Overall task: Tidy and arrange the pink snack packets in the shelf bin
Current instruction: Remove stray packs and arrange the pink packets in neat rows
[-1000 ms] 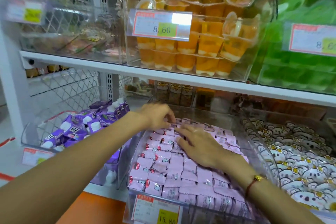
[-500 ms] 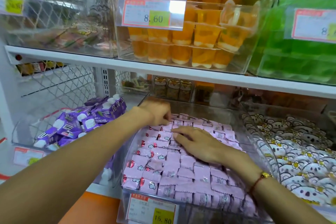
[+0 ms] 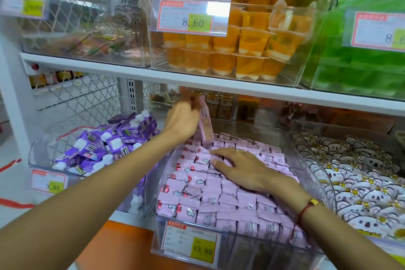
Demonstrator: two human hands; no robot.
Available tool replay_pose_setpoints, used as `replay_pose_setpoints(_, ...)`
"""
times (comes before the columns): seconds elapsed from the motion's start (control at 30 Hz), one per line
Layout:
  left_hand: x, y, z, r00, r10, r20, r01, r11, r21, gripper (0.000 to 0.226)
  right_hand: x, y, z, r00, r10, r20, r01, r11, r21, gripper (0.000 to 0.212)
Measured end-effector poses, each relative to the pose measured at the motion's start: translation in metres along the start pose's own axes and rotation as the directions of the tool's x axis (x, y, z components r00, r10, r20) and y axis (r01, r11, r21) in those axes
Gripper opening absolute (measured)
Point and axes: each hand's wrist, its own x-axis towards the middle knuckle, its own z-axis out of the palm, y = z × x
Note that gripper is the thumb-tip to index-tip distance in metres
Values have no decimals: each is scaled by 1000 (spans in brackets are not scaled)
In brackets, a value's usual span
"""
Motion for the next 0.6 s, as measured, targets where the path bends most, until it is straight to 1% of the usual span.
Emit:
replay_pose_setpoints(0.03, -4, 3, -3, 996, -40, -78, 32, 994, -100, 14, -1, 0, -2, 1000, 9, 8, -9, 999, 31, 45)
replay_pose_setpoints(0.07, -7, 6, -6, 984, -99, -150, 69, 979, -192, 15, -3, -2, -4, 1000, 20, 9, -20, 994, 109, 44)
replay_pose_setpoints(0.1, -12, 8, -9, 964, -168, -205, 105, 953, -284, 16, -4, -4, -5, 1000, 28, -10, -25, 974, 226, 43)
replay_pose_setpoints(0.13, -17, 9, -12, 944, -235, -233, 133, 914, -383, 17, -6, -7, -8, 997, 39, -64, -15, 941, 337, 43)
replay_pose_setpoints(0.17, -22, 10, -16, 928, -295, -228, 153, 858, -490, 16, -9, -9, -11, 987, 54, -151, 12, 913, 408, 47)
replay_pose_setpoints(0.23, -35, 12, -21, 913, -385, -137, 205, 721, -662, 20, -14, -13, -17, 949, 85, -304, 74, 876, 476, 61)
replay_pose_setpoints(0.3, -50, 15, -23, 900, -433, -41, 260, 610, -748, 28, -23, -22, -20, 933, 41, -357, 168, 828, 535, 74)
replay_pose_setpoints(0.33, -56, 17, -24, 896, -444, -4, 276, 564, -778, 28, -28, -29, -20, 923, -3, -385, 225, 817, 531, 73)
replay_pose_setpoints(0.37, -63, 19, -24, 895, -446, 27, 285, 523, -803, 27, -34, -35, -20, 900, -54, -433, 289, 817, 499, 65)
replay_pose_setpoints(0.4, -69, 21, -24, 897, -439, 49, 290, 501, -816, 25, -37, -37, -18, 867, -96, -488, 348, 819, 456, 52)
replay_pose_setpoints(0.43, -74, 22, -24, 899, -434, 58, 298, 509, -808, 23, -40, -39, -17, 836, -117, -536, 387, 818, 426, 39)
replay_pose_setpoints(0.47, -77, 21, -26, 904, -425, 53, 303, 548, -780, 20, -42, -40, -16, 821, -107, -561, 404, 803, 438, 30)
replay_pose_setpoints(0.5, -80, 19, -29, 918, -396, 35, 295, 618, -729, 17, -43, -41, -16, 828, -63, -557, 399, 765, 506, 25)
replay_pose_setpoints(0.53, -82, 15, -32, 944, -330, 9, 258, 721, -643, 16, -45, -42, -18, 855, 11, -519, 369, 690, 622, 21)
replay_pose_setpoints(0.57, -84, 11, -37, 978, -208, -13, 173, 844, -507, 20, -45, -43, -20, 892, 97, -442, 310, 581, 753, 18)
replay_pose_setpoints(0.6, -87, 7, -41, 998, -59, -7, 53, 936, -347, 31, -45, -43, -23, 922, 166, -349, 238, 468, 851, 18)
